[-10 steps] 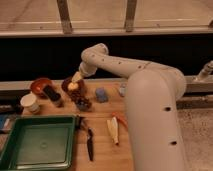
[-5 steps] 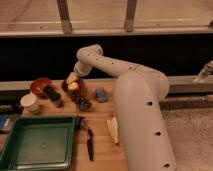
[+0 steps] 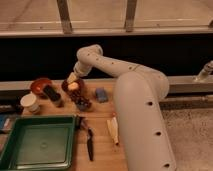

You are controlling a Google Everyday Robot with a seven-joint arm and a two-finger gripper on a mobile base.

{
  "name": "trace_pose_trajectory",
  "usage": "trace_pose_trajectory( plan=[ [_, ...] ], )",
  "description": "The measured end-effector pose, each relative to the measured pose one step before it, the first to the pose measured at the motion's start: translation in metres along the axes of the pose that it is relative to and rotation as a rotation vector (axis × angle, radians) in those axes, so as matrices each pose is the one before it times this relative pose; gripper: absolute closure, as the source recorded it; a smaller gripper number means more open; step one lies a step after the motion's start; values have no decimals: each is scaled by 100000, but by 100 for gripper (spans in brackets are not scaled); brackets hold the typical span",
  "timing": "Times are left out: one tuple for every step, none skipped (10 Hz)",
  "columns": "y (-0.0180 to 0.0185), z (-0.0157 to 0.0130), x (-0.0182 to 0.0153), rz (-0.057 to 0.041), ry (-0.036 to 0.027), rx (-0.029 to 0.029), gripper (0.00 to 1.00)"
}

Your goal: Place apple in table surface

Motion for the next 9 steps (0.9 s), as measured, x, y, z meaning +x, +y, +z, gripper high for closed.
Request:
trace_pose_trajectory(
  plan=[
    [-19,-12,23,25,15,14,53],
    [-22,10,29,35,27,1,54],
    [-17,-17,1,62,6,-16,54],
    [-2,86,24,66,306,-275,54],
    [-78,444,-35,-858,1970,-1245,47],
    [142,1031,-159,-822,2096,-1405,39],
    [490,1982,-436,-1220,2870,-2089,33],
    [-13,2049,-197,-697,2987,-1780,32],
    [-124,1967,-172,-507,3050,-1845,32]
  ],
)
